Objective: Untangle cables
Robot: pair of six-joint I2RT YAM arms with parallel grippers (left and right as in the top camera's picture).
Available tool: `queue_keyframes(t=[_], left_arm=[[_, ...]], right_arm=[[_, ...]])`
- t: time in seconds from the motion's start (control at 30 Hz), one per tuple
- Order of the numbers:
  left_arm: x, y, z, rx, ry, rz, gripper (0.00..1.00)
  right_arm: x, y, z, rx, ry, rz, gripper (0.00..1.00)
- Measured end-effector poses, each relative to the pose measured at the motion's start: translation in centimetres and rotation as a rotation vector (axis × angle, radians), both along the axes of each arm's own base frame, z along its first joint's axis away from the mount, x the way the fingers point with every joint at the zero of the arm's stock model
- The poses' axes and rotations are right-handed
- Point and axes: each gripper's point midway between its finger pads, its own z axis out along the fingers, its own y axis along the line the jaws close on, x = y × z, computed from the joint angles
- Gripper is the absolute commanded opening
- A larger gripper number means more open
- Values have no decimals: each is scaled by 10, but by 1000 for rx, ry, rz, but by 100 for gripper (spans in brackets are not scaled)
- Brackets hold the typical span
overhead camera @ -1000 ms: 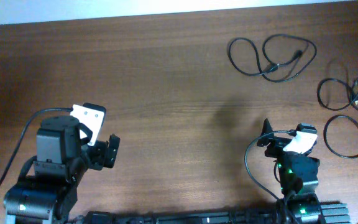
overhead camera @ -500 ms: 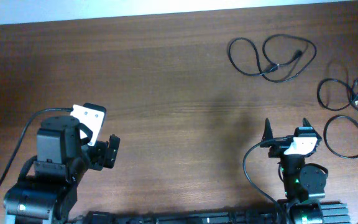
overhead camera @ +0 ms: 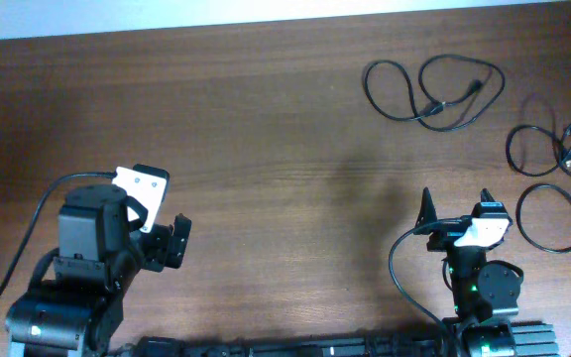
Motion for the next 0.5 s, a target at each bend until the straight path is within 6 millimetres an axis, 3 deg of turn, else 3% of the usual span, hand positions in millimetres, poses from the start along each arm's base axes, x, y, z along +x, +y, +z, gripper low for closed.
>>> queue_keyframes(t=[0.33,0.5], left_arm=[[0,0,1,-1,-3,0,99],[-14,3,13,-14,-75,0,99]], right_arm=[[0,1,0,1,0,3,99],[0,1,0,1,0,3,99]])
